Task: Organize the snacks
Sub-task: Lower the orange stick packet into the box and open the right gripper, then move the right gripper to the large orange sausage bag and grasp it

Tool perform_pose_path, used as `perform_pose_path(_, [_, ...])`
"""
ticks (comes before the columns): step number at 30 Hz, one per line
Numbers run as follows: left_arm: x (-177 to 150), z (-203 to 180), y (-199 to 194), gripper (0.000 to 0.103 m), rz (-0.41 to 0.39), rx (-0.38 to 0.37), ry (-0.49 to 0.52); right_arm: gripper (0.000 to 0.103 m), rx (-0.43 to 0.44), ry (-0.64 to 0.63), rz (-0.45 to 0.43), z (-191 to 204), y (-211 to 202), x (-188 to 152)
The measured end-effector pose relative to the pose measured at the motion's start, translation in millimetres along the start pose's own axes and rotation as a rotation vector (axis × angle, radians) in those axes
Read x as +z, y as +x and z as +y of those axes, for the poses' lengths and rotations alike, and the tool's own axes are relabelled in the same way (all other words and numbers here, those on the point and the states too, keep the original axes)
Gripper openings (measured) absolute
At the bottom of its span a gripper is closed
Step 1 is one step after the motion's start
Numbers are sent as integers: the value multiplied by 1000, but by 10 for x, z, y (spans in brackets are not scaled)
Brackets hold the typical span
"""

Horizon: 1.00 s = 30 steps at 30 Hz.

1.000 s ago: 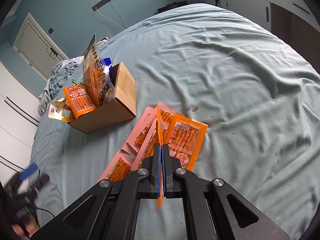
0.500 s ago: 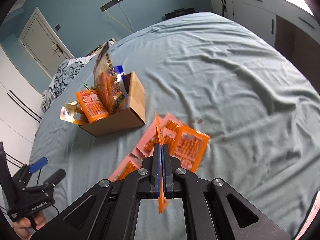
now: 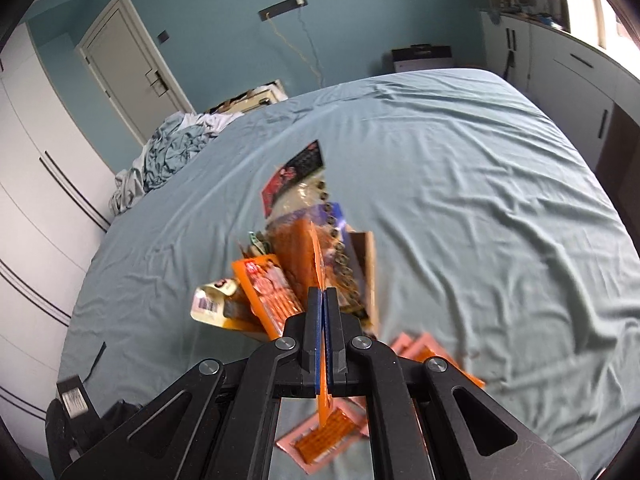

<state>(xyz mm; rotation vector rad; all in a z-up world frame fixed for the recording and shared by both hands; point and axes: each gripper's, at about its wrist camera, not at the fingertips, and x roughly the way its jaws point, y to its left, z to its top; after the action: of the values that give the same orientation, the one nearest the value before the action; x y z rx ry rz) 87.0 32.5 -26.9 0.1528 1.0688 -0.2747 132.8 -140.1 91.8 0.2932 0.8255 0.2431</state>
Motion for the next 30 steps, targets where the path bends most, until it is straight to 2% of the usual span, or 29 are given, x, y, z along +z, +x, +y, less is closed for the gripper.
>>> perform_pose_path(7, [15, 46, -9, 89, 8, -38, -33, 0, -43, -59, 54, 299, 674, 446])
perform_pose_path(11, [29, 40, -14, 89, 1, -35, -27, 0, -62, -112, 74, 492, 978, 652])
perform_pose_path(15, [29, 68, 21, 89, 11, -35, -37, 1, -170, -138, 96, 540, 1082, 660])
perform_pose_path(18, [27, 88, 34, 89, 17, -37, -44, 3, -147, -100, 80, 504, 961, 518])
perform_pose_path(19, [26, 89, 31, 89, 17, -39, -46, 8, -139, -88, 84, 454, 908, 432])
perform_pose_path(21, [18, 79, 19, 89, 16, -44, -45, 29, -145, -63, 94, 337, 789, 194])
perform_pose_path(22, [14, 66, 9, 89, 16, -50, -42, 52, -180, -42, 97, 245, 732, 22])
perform_pose_path(24, [6, 36, -6, 89, 19, -67, -38, 69, -243, -8, 110, 108, 625, -211])
perform_pose_path(27, [-16, -16, -28, 89, 19, -68, -29, 69, -285, 38, 160, -96, 468, -548])
perform_pose_path(30, [-48, -64, -28, 89, 20, -52, -16, 69, -279, 87, 183, -271, 318, -796])
